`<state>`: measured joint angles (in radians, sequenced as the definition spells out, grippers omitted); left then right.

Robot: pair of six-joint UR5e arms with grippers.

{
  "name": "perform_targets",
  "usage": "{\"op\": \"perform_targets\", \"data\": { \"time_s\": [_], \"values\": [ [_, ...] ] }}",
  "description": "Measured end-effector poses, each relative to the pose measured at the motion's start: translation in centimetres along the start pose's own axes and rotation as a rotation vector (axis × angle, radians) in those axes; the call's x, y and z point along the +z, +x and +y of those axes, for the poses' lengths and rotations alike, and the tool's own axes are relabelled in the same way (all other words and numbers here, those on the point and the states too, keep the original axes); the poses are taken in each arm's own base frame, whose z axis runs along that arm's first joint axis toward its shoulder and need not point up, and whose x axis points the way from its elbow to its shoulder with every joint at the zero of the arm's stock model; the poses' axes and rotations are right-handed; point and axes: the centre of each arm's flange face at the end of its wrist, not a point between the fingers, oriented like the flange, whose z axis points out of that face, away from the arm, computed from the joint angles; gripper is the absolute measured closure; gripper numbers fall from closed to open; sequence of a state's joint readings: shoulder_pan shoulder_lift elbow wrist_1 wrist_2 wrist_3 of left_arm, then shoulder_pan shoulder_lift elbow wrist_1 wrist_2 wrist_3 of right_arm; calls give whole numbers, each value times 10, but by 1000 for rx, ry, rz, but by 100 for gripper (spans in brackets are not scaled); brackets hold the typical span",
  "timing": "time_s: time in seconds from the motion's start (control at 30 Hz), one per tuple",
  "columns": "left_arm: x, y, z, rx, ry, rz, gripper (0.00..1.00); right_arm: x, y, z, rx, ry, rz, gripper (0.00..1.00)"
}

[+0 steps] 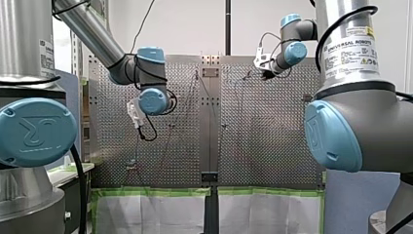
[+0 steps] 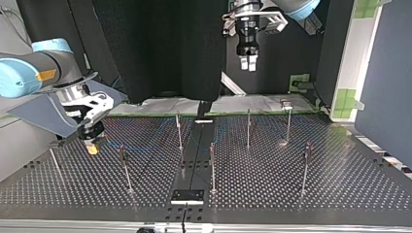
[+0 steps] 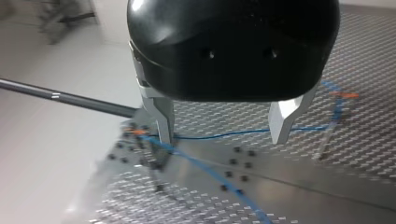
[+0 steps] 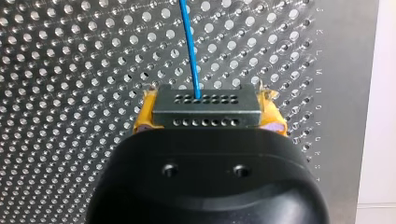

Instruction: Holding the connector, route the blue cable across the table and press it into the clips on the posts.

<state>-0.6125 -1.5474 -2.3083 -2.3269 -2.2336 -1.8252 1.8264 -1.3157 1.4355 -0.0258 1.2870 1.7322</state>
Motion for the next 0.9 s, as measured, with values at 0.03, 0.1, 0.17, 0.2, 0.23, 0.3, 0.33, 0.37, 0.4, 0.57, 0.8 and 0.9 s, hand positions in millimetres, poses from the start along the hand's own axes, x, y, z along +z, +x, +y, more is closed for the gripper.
{"op": "perform_targets", "data": {
  "time_s": [0.03, 0.1, 0.17, 0.2, 0.23, 0.3, 0.33, 0.37, 0.4, 0.57, 0.8, 0.9],
  "values": [
    [-1, 3, 1, 9, 4, 12, 0, 0, 0, 0, 0, 0, 0, 100],
    [-1, 10, 1, 29, 14, 40, 0, 0, 0, 0, 0, 0, 0, 100],
    [0, 16, 0, 38, 26, 56, 0, 0, 0, 0, 0, 0, 0, 100],
    [1, 19, -1, 42, 34, 64, 0, 0, 0, 0, 0, 0, 0, 100],
    [2, 21, -2, 44, 40, 69, 0, 0, 0, 0, 0, 0, 0, 100],
    [4, 26, -3, 48, 49, 77, 0, 0, 0, 0, 0, 0, 0, 100],
    [4, 27, -4, 49, 52, 80, 0, 0, 0, 0, 0, 0, 0, 100],
    [5, 28, -4, 50, 53, 81, 0, 0, 0, 0, 0, 0, 0, 100],
    [5, 29, -4, 51, 55, 83, 0, 0, 0, 0, 0, 0, 0, 100],
    [5, 30, -5, 52, 56, 85, 0, 0, 0, 0, 0, 0, 0, 100],
    [6, 30, -5, 52, 57, 85, 0, 0, 0, 0, 0, 0, 0, 100],
    [6, 30, -5, 52, 57, 85, 0, 0, 0, 0, 0, 0, 0, 100]
  ]
}}
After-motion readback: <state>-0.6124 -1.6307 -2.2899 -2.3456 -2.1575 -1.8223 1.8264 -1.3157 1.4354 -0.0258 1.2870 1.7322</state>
